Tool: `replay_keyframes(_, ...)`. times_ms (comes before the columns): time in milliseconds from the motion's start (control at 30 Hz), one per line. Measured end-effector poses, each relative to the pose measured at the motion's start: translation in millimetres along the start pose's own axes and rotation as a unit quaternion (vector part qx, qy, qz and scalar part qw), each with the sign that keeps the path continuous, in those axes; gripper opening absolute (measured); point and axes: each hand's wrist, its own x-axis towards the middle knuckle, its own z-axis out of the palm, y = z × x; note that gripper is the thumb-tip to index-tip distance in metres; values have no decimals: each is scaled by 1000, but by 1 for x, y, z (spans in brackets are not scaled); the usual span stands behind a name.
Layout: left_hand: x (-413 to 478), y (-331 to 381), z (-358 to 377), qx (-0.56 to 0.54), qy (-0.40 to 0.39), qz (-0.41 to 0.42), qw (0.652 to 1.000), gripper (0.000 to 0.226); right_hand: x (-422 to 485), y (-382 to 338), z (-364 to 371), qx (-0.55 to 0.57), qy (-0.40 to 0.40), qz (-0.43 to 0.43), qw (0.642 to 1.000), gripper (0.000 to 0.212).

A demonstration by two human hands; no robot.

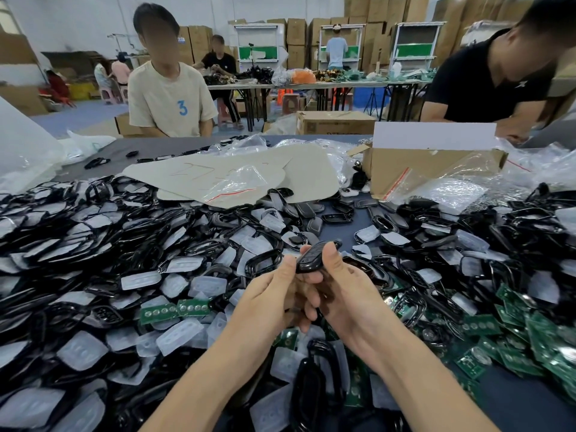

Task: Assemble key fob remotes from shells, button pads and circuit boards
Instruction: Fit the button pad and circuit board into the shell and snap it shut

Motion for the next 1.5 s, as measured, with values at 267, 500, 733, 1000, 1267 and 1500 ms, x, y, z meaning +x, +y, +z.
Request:
replay_keyframes(267, 0, 1, -1, -28, -14, -33, 999, 45, 1, 5, -2, -8, -7, -40, 999, 30)
replay_keyframes(500, 0, 1, -4, -81, -19, -57, 995, 39, 3, 10, -10, -89, -11, -90, 992, 56)
replay_keyframes(733, -3, 3, 0, -83, -6, -28, 996, 41, 3, 9, -10, -148, -6, -99, 984, 62)
replay_keyframes(1000, 0, 4, -21, 363, 91, 242, 895, 36, -3, -1, -7, -119, -33, -98, 987, 41)
replay_keyframes(1267, -1, 2, -31, 586, 91, 346, 728, 40, -6, -10, -6, -151, 4, -141, 979, 24)
replay_keyframes(1500, -4, -1, -18, 460, 124, 328, 816, 23, -6, -6, -4, -201, 1, -178, 963, 12)
